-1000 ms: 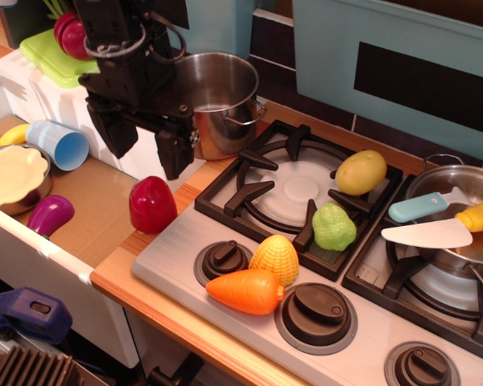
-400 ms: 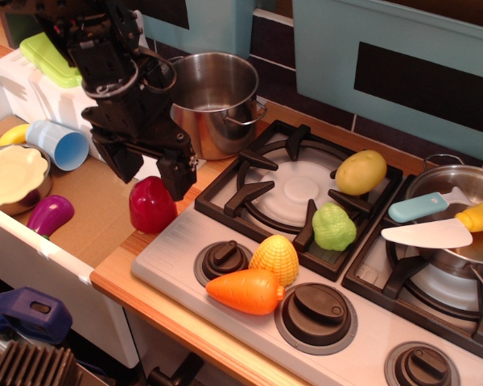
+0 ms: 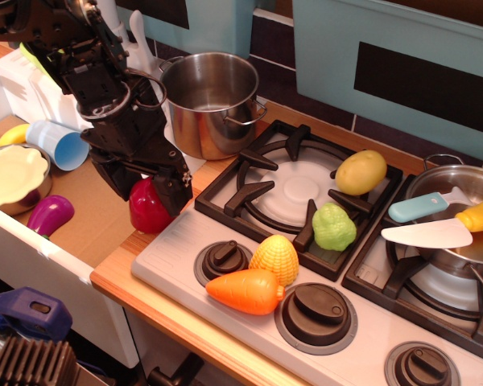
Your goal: Put sweet potato in pot
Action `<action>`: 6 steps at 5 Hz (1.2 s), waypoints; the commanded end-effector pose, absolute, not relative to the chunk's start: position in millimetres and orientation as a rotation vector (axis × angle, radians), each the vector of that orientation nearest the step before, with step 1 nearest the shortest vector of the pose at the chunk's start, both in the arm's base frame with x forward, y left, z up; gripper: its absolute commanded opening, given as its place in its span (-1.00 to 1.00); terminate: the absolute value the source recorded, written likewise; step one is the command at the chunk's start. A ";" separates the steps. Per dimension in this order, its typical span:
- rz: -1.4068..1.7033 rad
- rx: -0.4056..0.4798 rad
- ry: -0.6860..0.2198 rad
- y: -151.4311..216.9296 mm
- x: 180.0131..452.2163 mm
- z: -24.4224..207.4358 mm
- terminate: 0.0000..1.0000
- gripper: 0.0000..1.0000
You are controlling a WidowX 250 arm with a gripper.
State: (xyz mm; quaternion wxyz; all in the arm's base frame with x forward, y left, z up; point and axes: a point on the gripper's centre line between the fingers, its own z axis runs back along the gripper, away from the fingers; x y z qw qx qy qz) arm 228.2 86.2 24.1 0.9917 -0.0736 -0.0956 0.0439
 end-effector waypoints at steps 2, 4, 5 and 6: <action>0.094 -0.157 -0.229 86.3 227.5 16.9 -1.00 -1.00; 0.090 -0.115 -0.224 87.5 226.6 37.2 -1.00 -1.00; 0.112 -0.020 -0.222 99.7 228.7 75.6 -1.00 -1.00; 0.092 0.059 -0.262 113.9 239.2 102.8 -1.00 -1.00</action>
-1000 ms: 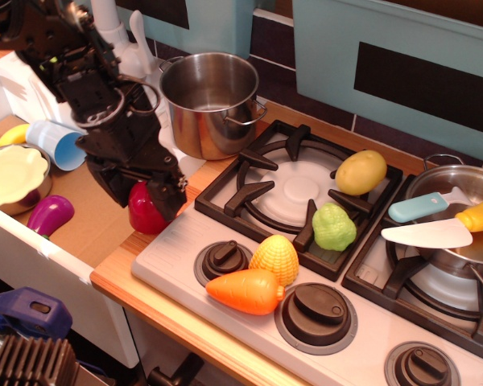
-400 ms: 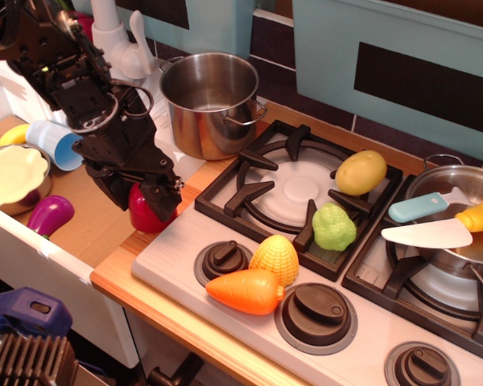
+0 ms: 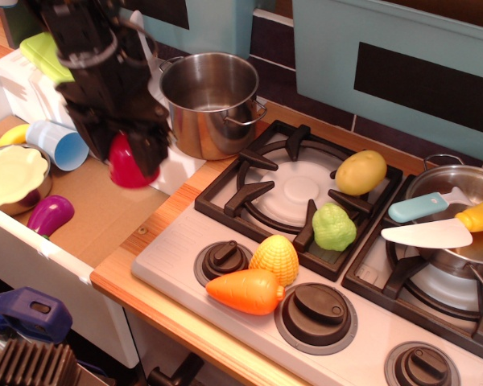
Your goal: Put sweet potato in pot
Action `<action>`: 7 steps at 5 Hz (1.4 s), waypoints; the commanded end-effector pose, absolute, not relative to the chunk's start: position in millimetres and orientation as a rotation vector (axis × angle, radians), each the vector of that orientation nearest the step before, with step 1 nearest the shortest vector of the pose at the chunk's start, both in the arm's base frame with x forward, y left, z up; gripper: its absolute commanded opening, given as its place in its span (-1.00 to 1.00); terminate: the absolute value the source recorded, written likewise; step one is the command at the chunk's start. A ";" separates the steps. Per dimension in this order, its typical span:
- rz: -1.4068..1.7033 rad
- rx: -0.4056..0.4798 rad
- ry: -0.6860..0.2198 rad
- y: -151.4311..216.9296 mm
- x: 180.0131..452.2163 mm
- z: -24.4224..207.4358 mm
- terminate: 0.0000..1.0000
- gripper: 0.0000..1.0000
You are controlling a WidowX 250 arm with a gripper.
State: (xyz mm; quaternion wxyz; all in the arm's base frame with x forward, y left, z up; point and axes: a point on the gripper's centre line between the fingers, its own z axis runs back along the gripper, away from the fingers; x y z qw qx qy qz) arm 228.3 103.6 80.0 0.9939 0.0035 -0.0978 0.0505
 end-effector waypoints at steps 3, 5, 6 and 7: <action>-0.114 0.173 -0.445 131.5 335.4 139.5 -1.00 -1.00; -0.140 0.133 -0.461 126.9 343.3 139.5 -1.00 1.00; -0.140 0.133 -0.461 126.9 343.3 139.5 -1.00 1.00; -0.140 0.133 -0.461 126.9 343.3 139.5 1.00 1.00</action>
